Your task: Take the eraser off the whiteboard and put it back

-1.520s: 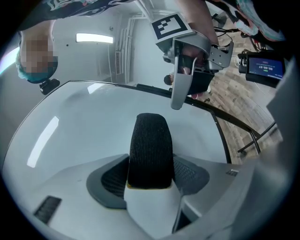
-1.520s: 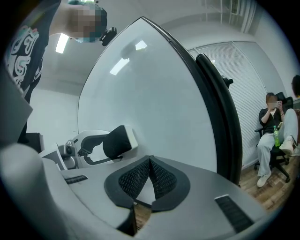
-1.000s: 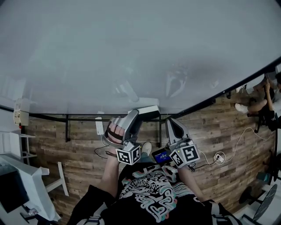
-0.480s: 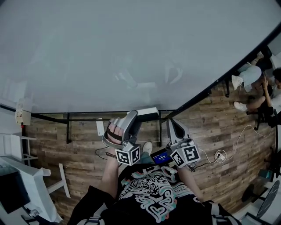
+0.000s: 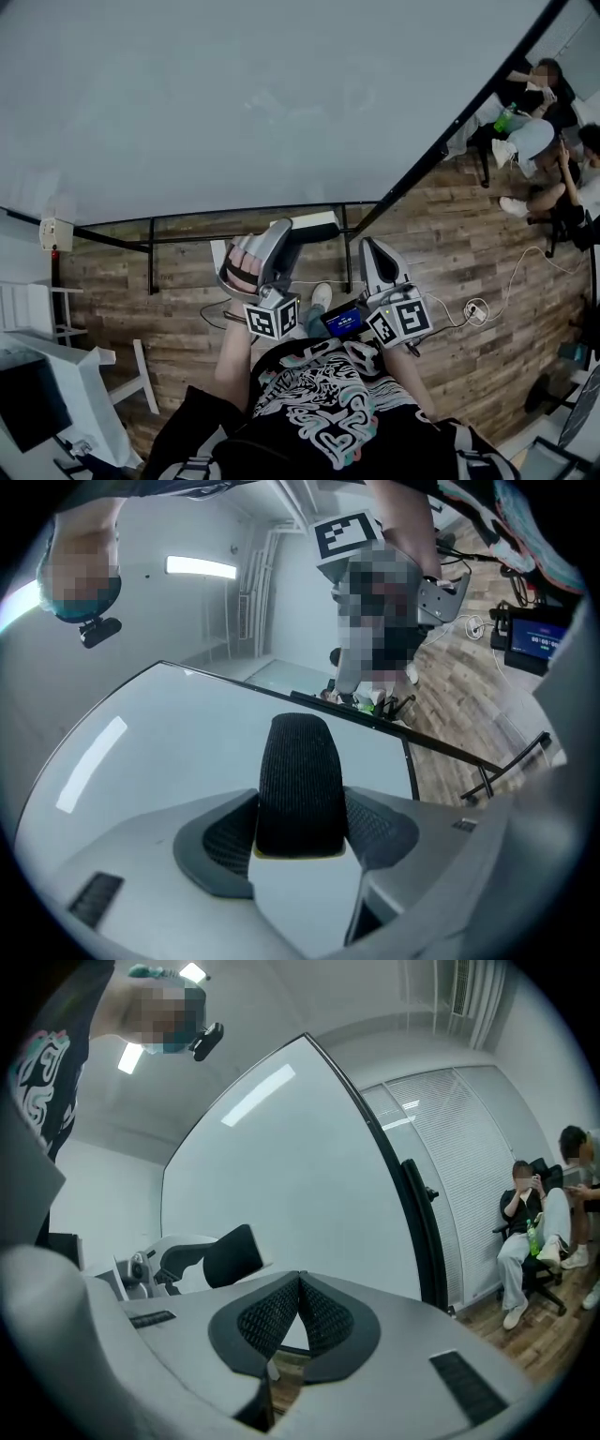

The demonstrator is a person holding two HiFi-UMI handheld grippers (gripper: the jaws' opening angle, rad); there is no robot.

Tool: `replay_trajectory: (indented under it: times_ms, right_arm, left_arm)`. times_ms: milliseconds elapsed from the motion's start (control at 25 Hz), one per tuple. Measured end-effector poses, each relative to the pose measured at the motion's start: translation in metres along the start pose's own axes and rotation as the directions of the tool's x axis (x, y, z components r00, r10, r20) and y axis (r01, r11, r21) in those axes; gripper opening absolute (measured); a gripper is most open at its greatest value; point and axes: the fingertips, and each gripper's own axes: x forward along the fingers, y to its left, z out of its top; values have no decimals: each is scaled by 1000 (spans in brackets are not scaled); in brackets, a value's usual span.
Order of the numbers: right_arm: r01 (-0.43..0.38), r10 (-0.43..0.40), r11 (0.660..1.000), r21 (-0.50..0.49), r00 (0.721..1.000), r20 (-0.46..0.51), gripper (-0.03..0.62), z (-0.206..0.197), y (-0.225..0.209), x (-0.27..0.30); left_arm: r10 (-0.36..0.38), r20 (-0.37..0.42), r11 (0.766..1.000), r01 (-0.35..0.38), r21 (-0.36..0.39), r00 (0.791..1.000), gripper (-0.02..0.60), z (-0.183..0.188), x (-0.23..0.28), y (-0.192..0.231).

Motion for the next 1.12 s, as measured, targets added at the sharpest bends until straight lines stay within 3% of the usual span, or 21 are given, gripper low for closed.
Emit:
replay_trajectory:
  times_ms: [800,1120]
  right_arm:
    - [-43,43,999,2,999,15,15,-5,66,-57]
    - [-59,59,998,12,998,5,15,-10,71,-73]
  left_arm:
    - [26,-66,1000,-25,3,997,281,10,-101,15]
    - [30,-84,1000,-30,10,996,281,23,-117,9]
